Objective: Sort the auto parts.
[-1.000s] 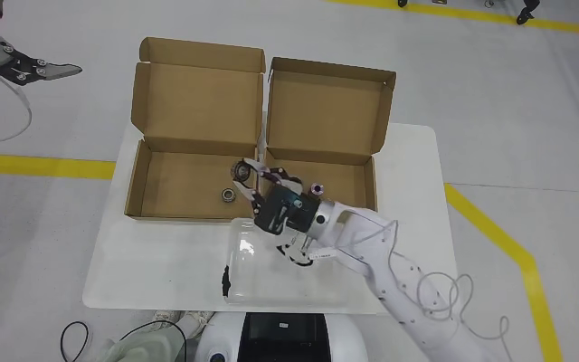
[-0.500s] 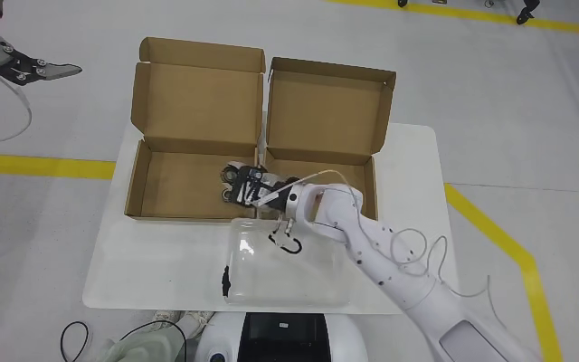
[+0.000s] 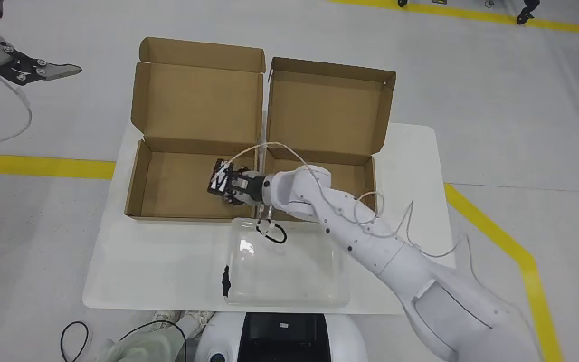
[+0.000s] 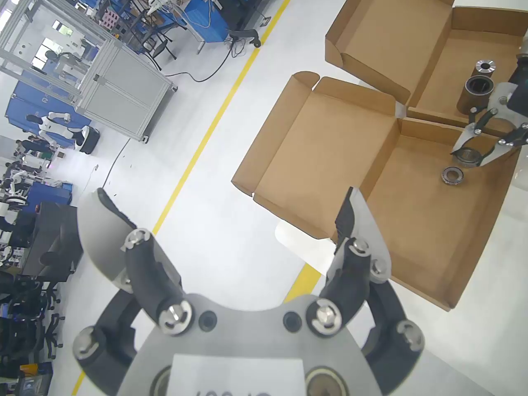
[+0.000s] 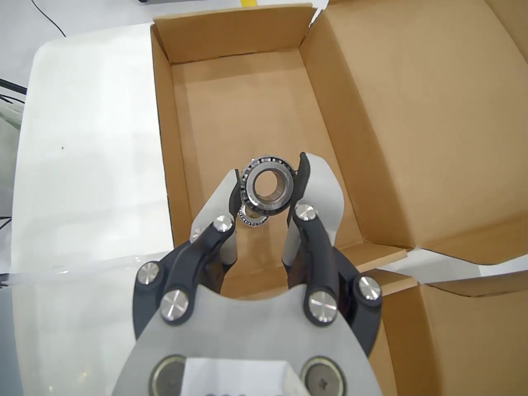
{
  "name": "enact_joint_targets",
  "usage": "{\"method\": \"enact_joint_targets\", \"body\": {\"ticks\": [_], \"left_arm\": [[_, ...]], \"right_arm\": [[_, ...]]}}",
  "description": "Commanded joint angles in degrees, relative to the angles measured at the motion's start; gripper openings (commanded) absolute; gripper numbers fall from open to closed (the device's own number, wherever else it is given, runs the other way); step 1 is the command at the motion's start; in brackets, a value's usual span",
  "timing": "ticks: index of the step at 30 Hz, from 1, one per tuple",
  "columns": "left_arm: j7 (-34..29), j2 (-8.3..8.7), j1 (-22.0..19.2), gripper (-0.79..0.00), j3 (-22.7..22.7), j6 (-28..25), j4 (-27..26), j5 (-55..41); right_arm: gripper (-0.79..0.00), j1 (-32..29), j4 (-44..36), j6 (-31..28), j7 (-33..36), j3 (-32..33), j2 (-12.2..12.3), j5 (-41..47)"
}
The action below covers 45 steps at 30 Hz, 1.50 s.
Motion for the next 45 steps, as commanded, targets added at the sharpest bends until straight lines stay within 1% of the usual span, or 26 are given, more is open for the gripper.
{"method": "enact_joint_targets", "body": {"ticks": [1, 7, 18, 24, 26, 28, 29, 32, 34, 37, 41, 45], "left_arm": [[0.0, 0.0, 0.0, 0.0, 0.0, 0.0, 0.0, 0.0], [0.0, 0.0, 0.0, 0.0, 0.0, 0.0, 0.0, 0.0], [0.0, 0.0, 0.0, 0.0, 0.0, 0.0, 0.0, 0.0], [0.0, 0.0, 0.0, 0.0, 0.0, 0.0, 0.0, 0.0], [0.0, 0.0, 0.0, 0.0, 0.0, 0.0, 0.0, 0.0], [0.0, 0.0, 0.0, 0.0, 0.0, 0.0, 0.0, 0.0], [0.0, 0.0, 0.0, 0.0, 0.0, 0.0, 0.0, 0.0], [0.0, 0.0, 0.0, 0.0, 0.0, 0.0, 0.0, 0.0], [0.0, 0.0, 0.0, 0.0, 0.0, 0.0, 0.0, 0.0], [0.0, 0.0, 0.0, 0.0, 0.0, 0.0, 0.0, 0.0], [0.0, 0.0, 0.0, 0.0, 0.0, 0.0, 0.0, 0.0], [0.0, 0.0, 0.0, 0.0, 0.0, 0.0, 0.0, 0.0]], "right_arm": [[-0.785, 0.64, 2.36, -0.01, 0.18, -0.48, -0.79, 0.66], [-0.785, 2.34, 7.91, 0.08, 0.45, -1.43, -3.06, 2.15], [-0.785, 5.67, 15.58, -1.58, 4.4, -3.21, -7.18, 4.09], [-0.785, 6.83, 19.7, -2.22, 4.43, -3.91, -9.18, 4.33], [-0.723, 7.15, 21.01, -2.28, 4.02, -3.96, -9.71, 4.3], [-0.637, 7.39, 22.12, -2.05, 3.39, -3.89, -10.17, 4.32], [-0.61, 7.5, 22.63, -1.96, 3.07, -3.85, -10.37, 4.24], [-0.489, 7.78, 23.94, -1.91, 1.72, -3.61, -10.82, 4.02], [-0.44, 7.99, 24.63, -1.86, 0.67, -3.33, -10.97, 3.76], [-0.428, 8.26, 24.96, -2.01, -0.54, -2.92, -11.06, 3.19], [-0.456, 8.23, 23.83, -2.54, -2.15, -2.37, -10.96, 2.33], [-0.459, 7.4, 20.8, -2.93, -4.7, -1.42, -10.39, 1.37]]}}
